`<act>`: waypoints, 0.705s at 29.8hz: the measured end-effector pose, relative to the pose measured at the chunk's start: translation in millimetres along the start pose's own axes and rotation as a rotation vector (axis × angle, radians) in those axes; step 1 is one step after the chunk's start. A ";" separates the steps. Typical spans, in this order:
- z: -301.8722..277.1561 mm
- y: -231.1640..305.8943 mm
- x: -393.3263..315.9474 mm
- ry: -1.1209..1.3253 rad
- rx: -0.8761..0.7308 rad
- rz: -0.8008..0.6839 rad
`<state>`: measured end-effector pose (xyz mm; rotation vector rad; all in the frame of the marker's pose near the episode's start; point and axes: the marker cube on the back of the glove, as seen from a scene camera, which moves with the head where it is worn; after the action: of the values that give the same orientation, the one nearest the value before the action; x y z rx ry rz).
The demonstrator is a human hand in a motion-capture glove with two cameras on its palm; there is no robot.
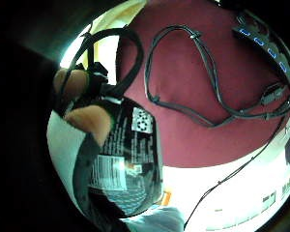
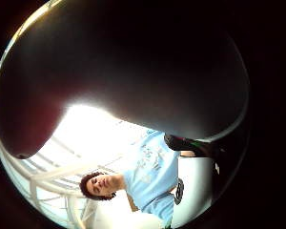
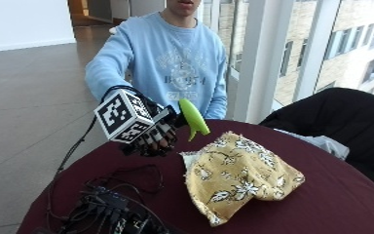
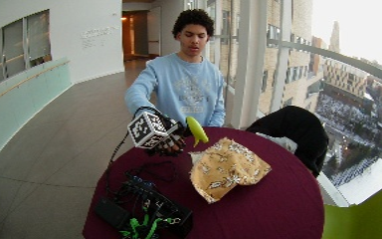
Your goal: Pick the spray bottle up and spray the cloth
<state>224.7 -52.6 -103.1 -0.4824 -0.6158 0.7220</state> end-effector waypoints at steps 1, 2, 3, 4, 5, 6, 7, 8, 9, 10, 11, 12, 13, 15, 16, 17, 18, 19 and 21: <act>0.6 0.0 -0.4 0.001 0.001 -0.001; 1.1 0.0 -0.8 0.002 0.001 -0.001; 1.4 0.0 -1.3 0.004 0.001 0.000; 1.6 0.0 -1.8 0.005 0.001 0.000; 1.7 -0.1 -2.3 0.007 0.000 0.000; 1.7 -0.1 -2.8 0.008 0.000 0.000; 1.7 -0.1 -3.3 0.010 -0.001 0.000; 1.8 -0.1 -3.7 0.010 -0.002 -0.002; 1.9 -0.1 -4.2 0.010 -0.003 -0.003; 2.2 -0.1 -4.6 0.009 -0.004 -0.004; 2.5 -0.1 -5.0 0.008 -0.004 -0.006; 2.9 -0.1 -5.3 0.005 -0.003 -0.008; 3.5 -0.2 -5.7 0.003 -0.002 -0.011; 4.9 0.2 -6.7 -0.004 0.000 -0.017; 5.9 0.8 -7.5 -0.008 -0.001 -0.020; 6.9 1.8 -8.6 -0.012 -0.002 -0.026; 8.1 3.1 -9.9 -0.017 -0.003 -0.033; 9.3 4.6 -11.5 -0.023 -0.004 -0.042; 11.9 7.9 -15.6 -0.040 0.000 -0.066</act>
<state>203.9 -56.4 -104.6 -0.4463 -0.6663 0.6708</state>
